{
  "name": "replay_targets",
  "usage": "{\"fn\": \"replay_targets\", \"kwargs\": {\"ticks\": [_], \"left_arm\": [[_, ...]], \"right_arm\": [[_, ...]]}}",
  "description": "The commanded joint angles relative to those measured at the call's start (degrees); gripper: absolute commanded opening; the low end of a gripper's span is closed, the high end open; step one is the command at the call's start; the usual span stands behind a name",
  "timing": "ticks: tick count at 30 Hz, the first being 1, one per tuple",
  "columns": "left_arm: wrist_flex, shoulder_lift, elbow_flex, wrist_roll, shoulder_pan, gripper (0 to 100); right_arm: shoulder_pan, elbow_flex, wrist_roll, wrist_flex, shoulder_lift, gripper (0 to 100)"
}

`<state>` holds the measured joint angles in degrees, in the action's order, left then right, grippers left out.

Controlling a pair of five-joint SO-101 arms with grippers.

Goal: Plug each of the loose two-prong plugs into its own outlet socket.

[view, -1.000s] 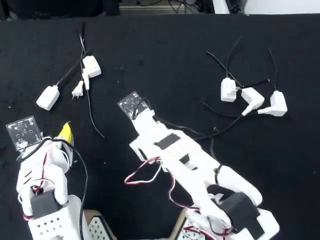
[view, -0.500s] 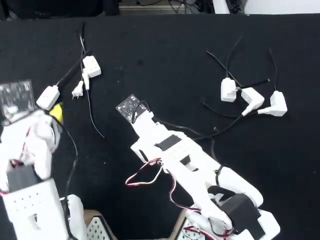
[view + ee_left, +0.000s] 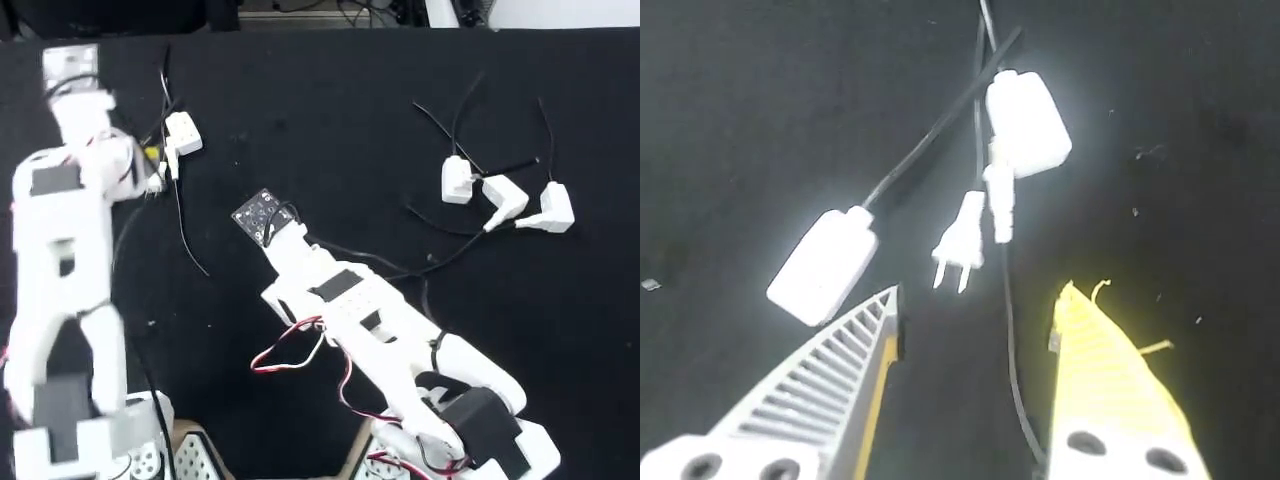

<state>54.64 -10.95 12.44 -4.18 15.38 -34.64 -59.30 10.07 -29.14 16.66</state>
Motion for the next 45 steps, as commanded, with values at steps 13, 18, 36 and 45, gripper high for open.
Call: {"fn": "replay_targets", "kwargs": {"ticks": [13,18,36,45], "left_arm": [[-2.64,45.01,-43.91,5.01,-3.91,25],[-2.37,55.3,-57.1,11.87,-3.82,26],[-1.23,78.24,-83.3,14.24,-6.37,31],[0.97,86.86,-94.2,14.24,-6.29,30]], "right_arm": [[-0.62,0.22,0.7,1.49,2.15,14.5],[-0.62,0.22,0.7,1.49,2.15,14.5],[-0.62,0.22,0.7,1.49,2.07,14.5],[-0.62,0.22,0.7,1.49,2.07,14.5]]}}
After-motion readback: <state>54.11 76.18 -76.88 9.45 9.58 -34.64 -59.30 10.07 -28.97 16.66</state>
